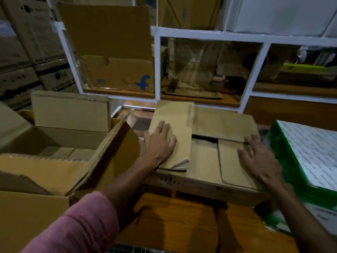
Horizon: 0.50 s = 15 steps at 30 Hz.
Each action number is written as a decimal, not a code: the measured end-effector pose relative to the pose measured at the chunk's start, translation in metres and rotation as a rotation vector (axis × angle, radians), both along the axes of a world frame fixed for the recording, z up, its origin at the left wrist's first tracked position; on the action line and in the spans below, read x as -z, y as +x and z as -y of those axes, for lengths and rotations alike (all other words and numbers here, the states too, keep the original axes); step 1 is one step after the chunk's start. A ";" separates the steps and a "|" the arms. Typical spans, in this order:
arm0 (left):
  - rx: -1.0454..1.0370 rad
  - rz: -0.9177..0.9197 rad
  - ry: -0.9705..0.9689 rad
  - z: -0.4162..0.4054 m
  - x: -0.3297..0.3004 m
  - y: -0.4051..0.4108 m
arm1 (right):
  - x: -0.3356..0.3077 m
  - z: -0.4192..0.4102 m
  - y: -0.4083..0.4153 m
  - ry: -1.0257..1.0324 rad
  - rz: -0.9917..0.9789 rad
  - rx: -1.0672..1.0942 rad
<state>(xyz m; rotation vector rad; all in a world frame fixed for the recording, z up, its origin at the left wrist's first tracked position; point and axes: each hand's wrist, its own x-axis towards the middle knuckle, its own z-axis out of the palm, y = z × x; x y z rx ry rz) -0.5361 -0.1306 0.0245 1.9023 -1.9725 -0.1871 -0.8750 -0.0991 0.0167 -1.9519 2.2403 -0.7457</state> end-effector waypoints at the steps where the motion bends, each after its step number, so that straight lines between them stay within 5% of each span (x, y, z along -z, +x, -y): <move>1: -0.007 -0.012 0.045 -0.003 0.019 -0.005 | 0.020 -0.001 -0.006 0.021 -0.010 -0.015; 7: 0.022 0.064 0.377 -0.061 0.160 -0.021 | 0.165 -0.029 -0.027 0.356 -0.038 -0.135; 15: -0.012 0.112 0.372 -0.050 0.188 -0.021 | 0.194 -0.006 -0.040 0.348 -0.025 -0.114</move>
